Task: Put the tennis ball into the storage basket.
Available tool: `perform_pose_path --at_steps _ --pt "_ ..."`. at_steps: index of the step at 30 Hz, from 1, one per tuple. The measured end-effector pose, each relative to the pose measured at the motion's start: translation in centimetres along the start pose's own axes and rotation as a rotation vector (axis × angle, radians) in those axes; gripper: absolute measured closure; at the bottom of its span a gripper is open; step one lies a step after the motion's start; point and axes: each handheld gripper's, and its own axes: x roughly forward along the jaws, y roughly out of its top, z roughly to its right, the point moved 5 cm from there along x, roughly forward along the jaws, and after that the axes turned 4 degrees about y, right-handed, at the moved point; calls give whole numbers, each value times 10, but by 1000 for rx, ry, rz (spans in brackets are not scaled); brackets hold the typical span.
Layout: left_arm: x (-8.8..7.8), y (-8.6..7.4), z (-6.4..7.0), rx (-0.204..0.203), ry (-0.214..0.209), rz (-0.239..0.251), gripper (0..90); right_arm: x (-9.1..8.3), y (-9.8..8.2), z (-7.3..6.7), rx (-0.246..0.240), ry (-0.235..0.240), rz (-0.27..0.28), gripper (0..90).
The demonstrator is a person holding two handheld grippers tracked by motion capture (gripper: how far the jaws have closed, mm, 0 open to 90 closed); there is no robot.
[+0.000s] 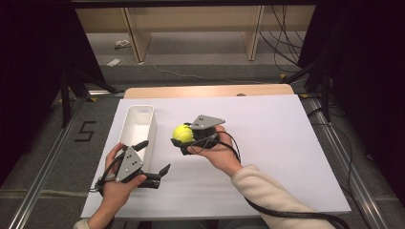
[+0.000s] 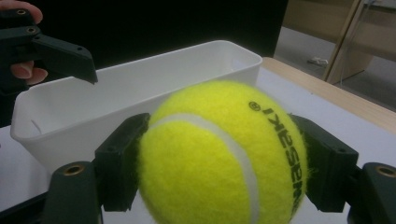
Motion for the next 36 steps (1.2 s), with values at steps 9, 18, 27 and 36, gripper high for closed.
perform_pose_path --at_steps 9,18,27,36 --pt "0 0 0 0 -1 -1 0 2 4 0 -3 1 6 268" --pt "0 0 0 -2 -1 0 0 3 5 -1 -4 1 8 269" --pt "0 0 0 -3 -1 -1 0 4 6 -1 -3 3 7 268" --pt "0 0 0 -4 0 0 0 6 7 -3 -5 8 10 268"
